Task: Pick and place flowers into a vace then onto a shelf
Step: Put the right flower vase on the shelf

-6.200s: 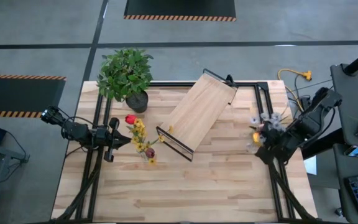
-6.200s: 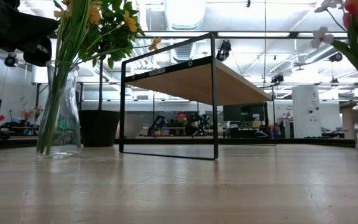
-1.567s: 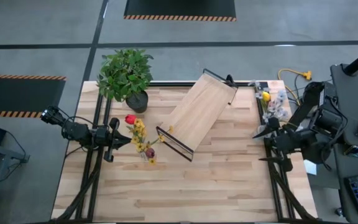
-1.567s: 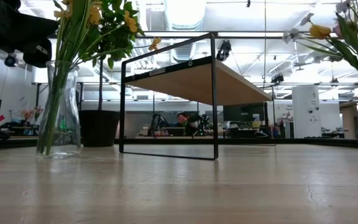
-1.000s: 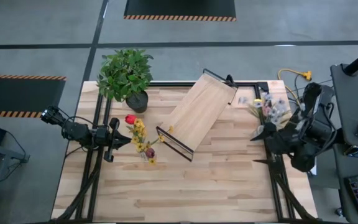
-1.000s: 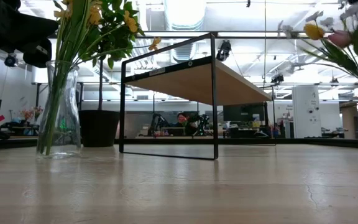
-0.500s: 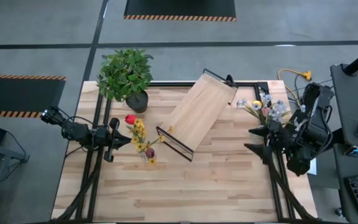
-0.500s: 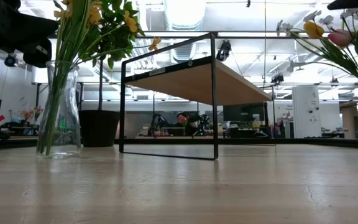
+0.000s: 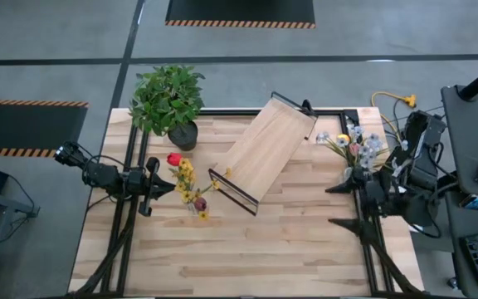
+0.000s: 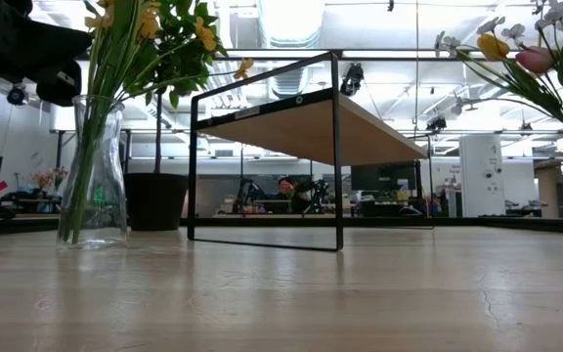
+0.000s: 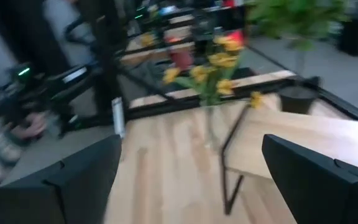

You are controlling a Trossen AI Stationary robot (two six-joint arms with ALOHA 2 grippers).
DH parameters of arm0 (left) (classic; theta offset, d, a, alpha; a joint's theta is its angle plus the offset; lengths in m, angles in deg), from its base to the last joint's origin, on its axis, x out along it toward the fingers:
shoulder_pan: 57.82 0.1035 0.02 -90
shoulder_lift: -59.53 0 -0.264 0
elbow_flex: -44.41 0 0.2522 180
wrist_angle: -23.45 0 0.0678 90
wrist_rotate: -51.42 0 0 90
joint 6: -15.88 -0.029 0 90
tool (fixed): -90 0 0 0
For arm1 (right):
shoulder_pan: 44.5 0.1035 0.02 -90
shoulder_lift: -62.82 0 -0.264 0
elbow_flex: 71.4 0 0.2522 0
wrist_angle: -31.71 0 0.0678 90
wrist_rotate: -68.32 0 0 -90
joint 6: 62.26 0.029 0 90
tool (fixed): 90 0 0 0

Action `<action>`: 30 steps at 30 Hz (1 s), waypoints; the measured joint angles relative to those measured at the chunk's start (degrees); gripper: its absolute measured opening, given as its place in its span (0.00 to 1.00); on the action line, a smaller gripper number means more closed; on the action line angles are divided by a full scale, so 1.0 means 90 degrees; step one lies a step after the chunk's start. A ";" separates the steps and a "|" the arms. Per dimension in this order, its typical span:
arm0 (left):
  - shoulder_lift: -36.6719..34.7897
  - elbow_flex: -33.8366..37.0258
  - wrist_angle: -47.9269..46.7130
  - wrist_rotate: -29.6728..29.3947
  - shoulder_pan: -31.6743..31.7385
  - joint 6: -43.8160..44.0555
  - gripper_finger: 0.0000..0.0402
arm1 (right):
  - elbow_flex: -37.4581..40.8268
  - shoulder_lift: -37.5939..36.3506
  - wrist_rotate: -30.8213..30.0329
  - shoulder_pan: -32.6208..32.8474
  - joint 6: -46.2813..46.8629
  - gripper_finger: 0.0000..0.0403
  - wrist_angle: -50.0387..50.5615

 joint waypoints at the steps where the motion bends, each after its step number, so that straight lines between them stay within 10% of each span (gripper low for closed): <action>1: 0.0000 0.0000 0.0000 -0.0001 -0.0001 0.0000 0.00 | 0.0000 0.0014 0.0223 0.0006 -0.0092 0.94 -0.0040; 30: 0.0000 0.0000 -0.0002 0.0006 -0.0002 0.0000 0.00 | -0.0340 0.2902 0.1136 0.0886 0.4794 0.94 0.2722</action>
